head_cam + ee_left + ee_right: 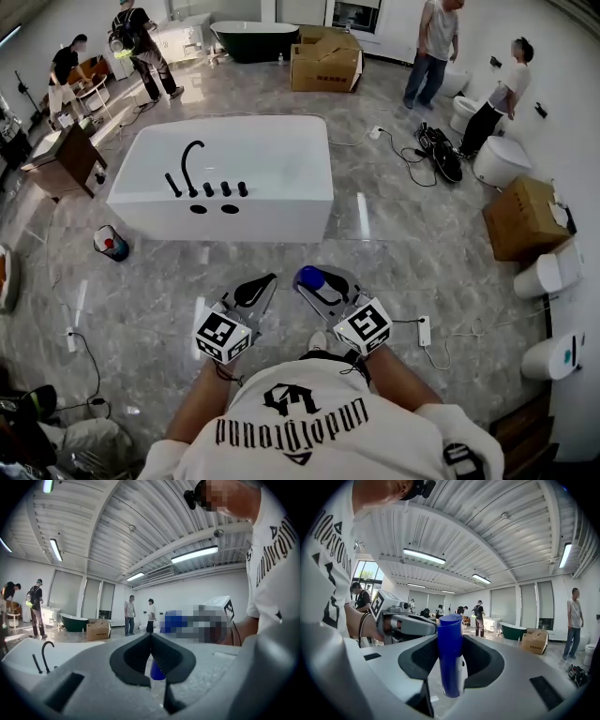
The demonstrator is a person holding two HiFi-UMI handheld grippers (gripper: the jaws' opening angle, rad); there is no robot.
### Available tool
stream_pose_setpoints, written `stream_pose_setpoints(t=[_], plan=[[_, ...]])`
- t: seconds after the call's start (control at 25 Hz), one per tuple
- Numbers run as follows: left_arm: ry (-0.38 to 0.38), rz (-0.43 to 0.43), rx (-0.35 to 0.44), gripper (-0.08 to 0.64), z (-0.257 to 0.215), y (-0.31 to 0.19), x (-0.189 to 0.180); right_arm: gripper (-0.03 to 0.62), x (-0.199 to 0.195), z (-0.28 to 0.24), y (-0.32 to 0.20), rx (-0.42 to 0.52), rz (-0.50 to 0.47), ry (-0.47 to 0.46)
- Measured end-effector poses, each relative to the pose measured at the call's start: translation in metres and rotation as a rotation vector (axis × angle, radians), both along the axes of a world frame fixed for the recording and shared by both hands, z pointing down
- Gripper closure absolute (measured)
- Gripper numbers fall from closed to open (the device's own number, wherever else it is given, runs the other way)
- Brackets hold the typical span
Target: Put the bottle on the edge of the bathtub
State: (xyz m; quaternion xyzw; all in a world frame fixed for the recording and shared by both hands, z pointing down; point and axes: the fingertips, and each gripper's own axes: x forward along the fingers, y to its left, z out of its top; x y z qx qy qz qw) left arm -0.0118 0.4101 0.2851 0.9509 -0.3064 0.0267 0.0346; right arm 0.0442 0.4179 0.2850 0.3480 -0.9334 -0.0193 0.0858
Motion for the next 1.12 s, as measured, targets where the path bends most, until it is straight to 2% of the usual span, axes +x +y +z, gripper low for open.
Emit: stream_pose_setpoints(t=[0.44,0.64,1.12], plan=[[0.002,-0.022,-0.003,0.545,0.001,-0.081,0.086,0.434,0.093,-0.009,-0.081,0.010,-0.007,-0.009],[-0.003,0.000,0.001,0.545,0.002,-0.095,0.138,0.434,0.128,-0.003,-0.099,-0.015,-0.027,-0.012],[0.014,0.030,-0.054,0.545,0.022,-0.141,0.164,0.434,0.158,0.015,-0.141,-0.052,0.020,-0.018]])
